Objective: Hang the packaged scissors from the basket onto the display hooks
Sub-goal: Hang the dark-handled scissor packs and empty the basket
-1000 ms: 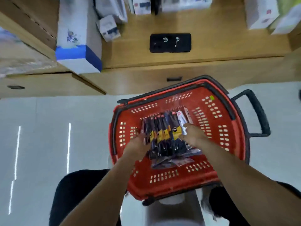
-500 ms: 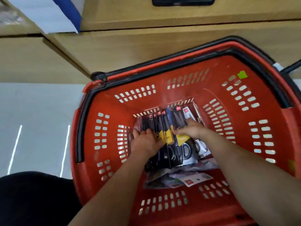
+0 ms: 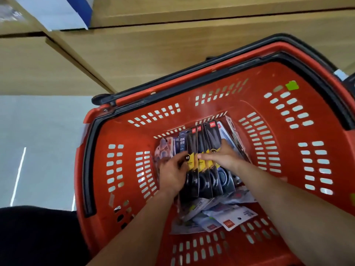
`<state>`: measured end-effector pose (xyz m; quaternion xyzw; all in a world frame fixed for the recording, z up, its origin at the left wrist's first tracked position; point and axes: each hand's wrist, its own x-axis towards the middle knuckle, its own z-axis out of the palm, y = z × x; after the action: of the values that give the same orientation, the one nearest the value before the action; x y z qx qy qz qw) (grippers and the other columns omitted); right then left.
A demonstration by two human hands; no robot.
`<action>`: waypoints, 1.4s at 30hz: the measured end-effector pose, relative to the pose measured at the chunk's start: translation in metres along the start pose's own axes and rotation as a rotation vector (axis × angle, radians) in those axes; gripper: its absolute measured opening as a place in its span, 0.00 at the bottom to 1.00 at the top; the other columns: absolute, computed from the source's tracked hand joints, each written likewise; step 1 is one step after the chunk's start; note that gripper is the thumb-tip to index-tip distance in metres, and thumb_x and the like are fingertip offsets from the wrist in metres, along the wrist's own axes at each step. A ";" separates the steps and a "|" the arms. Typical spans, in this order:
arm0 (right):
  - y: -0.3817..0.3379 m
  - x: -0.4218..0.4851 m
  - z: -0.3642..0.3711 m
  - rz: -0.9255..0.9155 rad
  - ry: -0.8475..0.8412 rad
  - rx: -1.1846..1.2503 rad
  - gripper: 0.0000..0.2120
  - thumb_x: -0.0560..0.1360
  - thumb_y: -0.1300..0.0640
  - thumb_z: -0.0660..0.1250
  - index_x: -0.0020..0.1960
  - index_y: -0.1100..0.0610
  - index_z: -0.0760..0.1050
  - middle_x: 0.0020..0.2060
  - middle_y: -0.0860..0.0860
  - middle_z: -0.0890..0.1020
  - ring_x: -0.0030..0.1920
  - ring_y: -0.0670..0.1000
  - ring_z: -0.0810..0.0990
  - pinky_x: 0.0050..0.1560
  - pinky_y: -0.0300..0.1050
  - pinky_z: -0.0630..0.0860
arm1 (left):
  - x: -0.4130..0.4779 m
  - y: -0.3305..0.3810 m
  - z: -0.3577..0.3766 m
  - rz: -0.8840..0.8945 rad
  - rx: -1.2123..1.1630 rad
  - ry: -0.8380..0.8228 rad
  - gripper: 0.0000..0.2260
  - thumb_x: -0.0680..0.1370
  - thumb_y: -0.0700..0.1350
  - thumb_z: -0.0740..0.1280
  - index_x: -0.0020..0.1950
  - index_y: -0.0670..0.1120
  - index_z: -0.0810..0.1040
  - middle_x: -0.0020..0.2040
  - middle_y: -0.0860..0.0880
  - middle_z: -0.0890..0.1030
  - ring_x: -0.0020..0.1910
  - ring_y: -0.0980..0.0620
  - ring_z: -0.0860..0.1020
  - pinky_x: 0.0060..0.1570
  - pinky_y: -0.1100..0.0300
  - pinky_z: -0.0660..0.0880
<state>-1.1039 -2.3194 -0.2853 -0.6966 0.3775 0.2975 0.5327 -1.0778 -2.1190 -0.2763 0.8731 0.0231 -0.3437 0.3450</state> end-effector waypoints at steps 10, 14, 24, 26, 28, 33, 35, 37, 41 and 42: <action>-0.005 0.002 0.006 -0.018 0.014 0.051 0.64 0.63 0.40 0.83 0.83 0.55 0.44 0.80 0.57 0.62 0.78 0.59 0.64 0.74 0.53 0.65 | -0.012 0.016 0.012 -0.051 0.182 -0.046 0.24 0.87 0.53 0.54 0.83 0.54 0.53 0.81 0.37 0.56 0.79 0.39 0.62 0.75 0.42 0.64; -0.007 0.002 0.006 -0.007 0.023 0.047 0.62 0.64 0.39 0.82 0.83 0.56 0.46 0.80 0.57 0.63 0.78 0.59 0.64 0.75 0.55 0.64 | -0.009 0.013 0.020 0.026 0.330 -0.063 0.26 0.88 0.53 0.49 0.84 0.45 0.47 0.81 0.44 0.64 0.82 0.39 0.46 0.77 0.38 0.59; -0.009 -0.010 -0.023 -0.030 0.056 -0.022 0.61 0.65 0.41 0.82 0.82 0.57 0.48 0.78 0.57 0.67 0.76 0.59 0.67 0.74 0.54 0.66 | -0.010 0.025 0.025 0.083 0.256 -0.161 0.26 0.88 0.57 0.48 0.85 0.51 0.52 0.84 0.44 0.57 0.82 0.38 0.39 0.81 0.40 0.42; -0.008 -0.012 -0.037 -0.032 0.068 -0.038 0.58 0.65 0.43 0.83 0.82 0.55 0.50 0.76 0.56 0.68 0.75 0.59 0.68 0.72 0.54 0.67 | -0.009 0.031 0.035 0.170 0.361 -0.150 0.27 0.88 0.58 0.45 0.85 0.49 0.52 0.84 0.45 0.60 0.83 0.41 0.39 0.82 0.44 0.42; -0.006 -0.012 -0.046 -0.034 0.076 -0.018 0.58 0.64 0.45 0.84 0.81 0.52 0.51 0.77 0.55 0.67 0.75 0.58 0.67 0.73 0.55 0.66 | -0.004 0.035 0.043 0.242 0.471 -0.125 0.28 0.87 0.57 0.42 0.85 0.46 0.53 0.83 0.45 0.62 0.84 0.43 0.43 0.81 0.47 0.39; -0.003 -0.010 -0.051 -0.048 0.094 0.010 0.57 0.64 0.46 0.84 0.81 0.53 0.52 0.78 0.54 0.65 0.77 0.57 0.65 0.76 0.55 0.62 | 0.010 0.031 0.050 0.220 0.314 -0.192 0.29 0.87 0.60 0.48 0.85 0.48 0.54 0.82 0.44 0.65 0.79 0.42 0.65 0.80 0.47 0.57; -0.002 -0.008 -0.050 -0.022 0.075 0.032 0.58 0.64 0.45 0.84 0.82 0.53 0.51 0.78 0.56 0.65 0.77 0.59 0.66 0.75 0.56 0.64 | 0.013 0.028 0.052 0.128 0.144 -0.202 0.30 0.86 0.61 0.53 0.84 0.47 0.57 0.82 0.45 0.63 0.79 0.42 0.65 0.78 0.48 0.63; 0.000 -0.006 -0.048 -0.002 0.064 0.044 0.61 0.62 0.41 0.84 0.82 0.52 0.49 0.77 0.57 0.67 0.75 0.59 0.68 0.75 0.57 0.66 | 0.016 0.026 0.054 0.055 0.042 -0.161 0.28 0.84 0.62 0.59 0.76 0.43 0.67 0.71 0.43 0.76 0.69 0.40 0.75 0.66 0.48 0.74; -0.002 -0.005 -0.047 0.022 -0.015 0.085 0.70 0.58 0.35 0.83 0.83 0.50 0.41 0.80 0.57 0.61 0.78 0.60 0.64 0.77 0.59 0.63 | 0.019 0.031 0.050 0.010 -0.204 -0.164 0.13 0.83 0.56 0.67 0.61 0.49 0.73 0.54 0.51 0.81 0.52 0.53 0.79 0.53 0.57 0.71; -0.004 -0.005 -0.046 0.017 -0.037 0.067 0.73 0.54 0.32 0.83 0.83 0.49 0.41 0.81 0.57 0.61 0.78 0.60 0.63 0.78 0.60 0.63 | 0.019 0.031 0.048 0.004 -0.246 -0.184 0.10 0.83 0.54 0.67 0.58 0.49 0.74 0.52 0.51 0.81 0.50 0.54 0.78 0.51 0.57 0.70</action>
<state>-1.1028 -2.3621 -0.2677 -0.6696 0.3831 0.3019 0.5602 -1.0828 -2.1760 -0.2955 0.7893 0.0315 -0.4159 0.4506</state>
